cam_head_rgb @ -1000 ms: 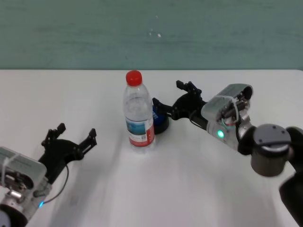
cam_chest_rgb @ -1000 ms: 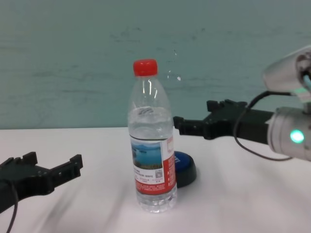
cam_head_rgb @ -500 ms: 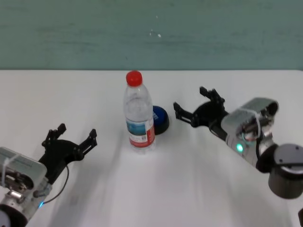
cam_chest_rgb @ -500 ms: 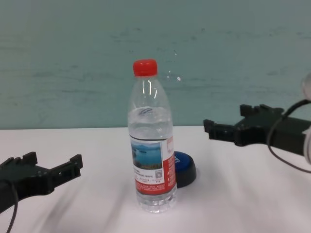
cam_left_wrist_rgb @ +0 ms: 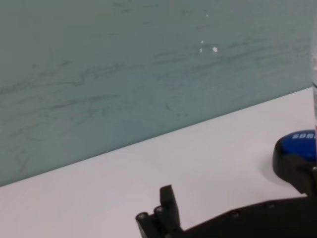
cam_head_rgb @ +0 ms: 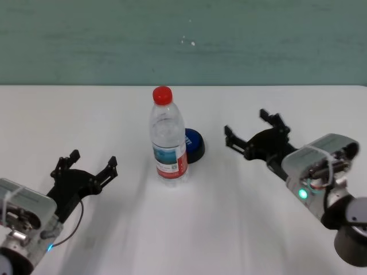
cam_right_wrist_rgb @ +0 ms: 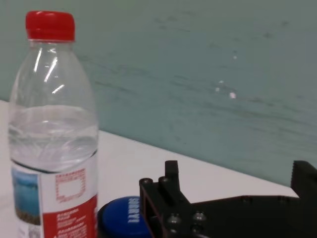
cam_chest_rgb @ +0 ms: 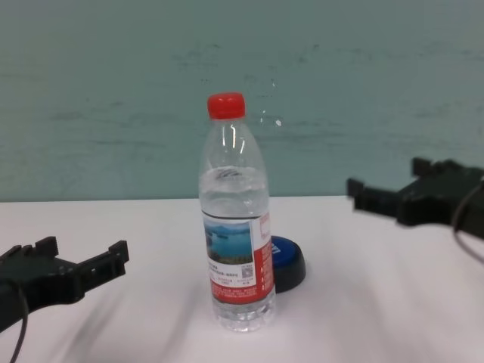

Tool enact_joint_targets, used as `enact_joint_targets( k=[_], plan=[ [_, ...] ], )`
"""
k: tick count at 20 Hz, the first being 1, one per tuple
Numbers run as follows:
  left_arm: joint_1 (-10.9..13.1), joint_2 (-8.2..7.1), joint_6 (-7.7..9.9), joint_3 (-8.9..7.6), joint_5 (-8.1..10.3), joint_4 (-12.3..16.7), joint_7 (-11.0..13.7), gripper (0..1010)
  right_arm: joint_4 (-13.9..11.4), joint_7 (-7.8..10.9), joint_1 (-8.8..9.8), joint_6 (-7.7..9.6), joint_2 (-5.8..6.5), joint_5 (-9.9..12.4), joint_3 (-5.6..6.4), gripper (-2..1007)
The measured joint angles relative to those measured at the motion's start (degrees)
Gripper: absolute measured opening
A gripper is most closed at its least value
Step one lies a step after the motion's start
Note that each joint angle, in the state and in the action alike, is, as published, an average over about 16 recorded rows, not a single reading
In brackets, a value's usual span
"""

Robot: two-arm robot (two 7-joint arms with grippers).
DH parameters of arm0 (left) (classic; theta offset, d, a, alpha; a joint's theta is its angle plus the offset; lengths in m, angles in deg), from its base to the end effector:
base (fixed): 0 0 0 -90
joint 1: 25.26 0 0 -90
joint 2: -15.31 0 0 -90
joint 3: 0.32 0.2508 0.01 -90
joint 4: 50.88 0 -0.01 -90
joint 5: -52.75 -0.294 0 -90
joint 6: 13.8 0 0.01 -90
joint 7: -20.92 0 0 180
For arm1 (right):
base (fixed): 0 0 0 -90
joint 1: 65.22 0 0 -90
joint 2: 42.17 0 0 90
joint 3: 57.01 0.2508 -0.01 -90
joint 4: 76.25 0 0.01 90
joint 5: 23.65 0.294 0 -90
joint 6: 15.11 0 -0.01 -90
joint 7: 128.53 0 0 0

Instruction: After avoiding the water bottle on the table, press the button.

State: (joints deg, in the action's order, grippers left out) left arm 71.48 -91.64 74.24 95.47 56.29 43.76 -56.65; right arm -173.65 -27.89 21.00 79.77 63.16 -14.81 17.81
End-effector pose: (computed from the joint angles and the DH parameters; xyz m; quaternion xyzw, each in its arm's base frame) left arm 0.2825 0.0385 -0.2698 0.0922 -0.0606 0.5703 0.8140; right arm 0.3168 0.0203 -0.2158 -0.0284 -0.0567 -0.5246 0.8490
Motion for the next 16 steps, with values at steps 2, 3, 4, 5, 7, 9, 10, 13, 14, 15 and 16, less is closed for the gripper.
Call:
enact_joint_targets(
  k=[2, 3, 4, 5, 7, 9, 10, 13, 14, 15, 16],
  plan=[
    [0.0, 0.0, 0.0, 0.0, 0.0, 0.0, 0.0, 1000, -1.68, -1.12, 1.8, -0.65, -0.48, -0.51, 0.74, 1004],
    [0.0, 0.0, 0.0, 0.0, 0.0, 0.0, 0.0, 1000, -2.44, -1.65, 2.64, -1.0, -0.74, -0.75, 1.09, 1004],
    [0.0, 0.0, 0.0, 0.0, 0.0, 0.0, 0.0, 1000, -3.17, -2.16, 3.52, -1.37, -1.01, -0.99, 1.42, 1004],
    [0.0, 0.0, 0.0, 0.0, 0.0, 0.0, 0.0, 1000, -3.9, -2.68, 4.44, -1.75, -1.31, -1.23, 1.77, 1004],
    [0.0, 0.0, 0.0, 0.0, 0.0, 0.0, 0.0, 1000, -5.2, -3.64, 6.22, -2.54, -1.9, -1.65, 2.46, 1004],
    [0.0, 0.0, 0.0, 0.0, 0.0, 0.0, 0.0, 1000, -6.34, -4.51, 7.98, -3.31, -2.49, -2.0, 3.17, 1004],
    [0.0, 0.0, 0.0, 0.0, 0.0, 0.0, 0.0, 1000, -6.82, -4.85, 8.8, -3.67, -2.77, -2.15, 3.48, 1004],
    [0.0, 0.0, 0.0, 0.0, 0.0, 0.0, 0.0, 1000, -7.88, -5.61, 11.05, -4.65, -3.53, -2.4, 4.39, 1004],
    [0.0, 0.0, 0.0, 0.0, 0.0, 0.0, 0.0, 1000, -8.08, -5.78, 11.73, -4.96, -3.78, -2.42, 4.7, 1004],
    [0.0, 0.0, 0.0, 0.0, 0.0, 0.0, 0.0, 1000, -8.21, -5.92, 12.36, -5.26, -4.01, -2.4, 5.02, 1004],
    [0.0, 0.0, 0.0, 0.0, 0.0, 0.0, 0.0, 1000, -8.27, -6.04, 12.95, -5.56, -4.24, -2.37, 5.35, 1004]
  ],
)
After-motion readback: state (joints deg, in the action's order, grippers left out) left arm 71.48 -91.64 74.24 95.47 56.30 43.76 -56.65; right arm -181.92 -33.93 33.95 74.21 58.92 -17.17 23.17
